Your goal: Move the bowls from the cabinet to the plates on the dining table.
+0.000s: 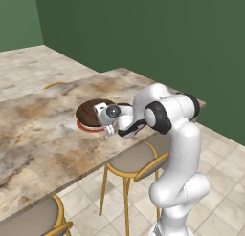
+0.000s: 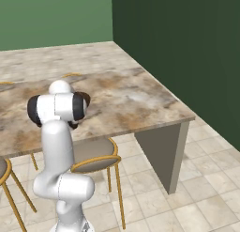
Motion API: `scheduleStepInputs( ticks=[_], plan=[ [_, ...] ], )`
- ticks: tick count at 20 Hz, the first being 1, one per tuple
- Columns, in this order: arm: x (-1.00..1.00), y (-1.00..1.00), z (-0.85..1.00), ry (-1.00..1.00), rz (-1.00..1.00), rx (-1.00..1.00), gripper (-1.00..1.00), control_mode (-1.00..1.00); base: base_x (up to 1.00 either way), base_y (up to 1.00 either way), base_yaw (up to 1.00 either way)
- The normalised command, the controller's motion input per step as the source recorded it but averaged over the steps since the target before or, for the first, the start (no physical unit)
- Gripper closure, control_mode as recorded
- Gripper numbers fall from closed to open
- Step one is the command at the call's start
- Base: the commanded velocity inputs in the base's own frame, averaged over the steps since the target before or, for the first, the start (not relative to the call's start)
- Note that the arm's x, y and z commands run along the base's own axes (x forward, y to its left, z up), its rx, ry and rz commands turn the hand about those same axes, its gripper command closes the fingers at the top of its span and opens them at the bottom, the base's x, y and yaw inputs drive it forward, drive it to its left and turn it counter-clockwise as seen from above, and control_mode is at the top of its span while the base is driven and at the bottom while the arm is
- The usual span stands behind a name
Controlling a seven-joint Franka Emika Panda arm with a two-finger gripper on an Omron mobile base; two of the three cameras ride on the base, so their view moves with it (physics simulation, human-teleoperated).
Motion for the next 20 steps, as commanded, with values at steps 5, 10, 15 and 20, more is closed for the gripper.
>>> scheduleStepInputs(
  ticks=[5, 10, 15, 20],
  plan=[
    [-0.06, 0.0, 0.44, -0.05, 0.17, 0.0, -1.0, -1.0, 0.0, 0.0, 0.0],
    [-0.2, 0.0, 0.34, -0.04, 0.12, -0.01, -1.0, -1.0, 0.0, 0.0, 0.0],
    [-0.23, 0.0, 0.65, -0.05, 0.0, 0.0, -1.0, -1.0, 0.0, 0.0, 0.0],
    [-0.34, 0.06, 0.84, -0.08, -0.17, 0.0, -1.0, -1.0, 0.0, 0.0, 0.0]
  ],
)
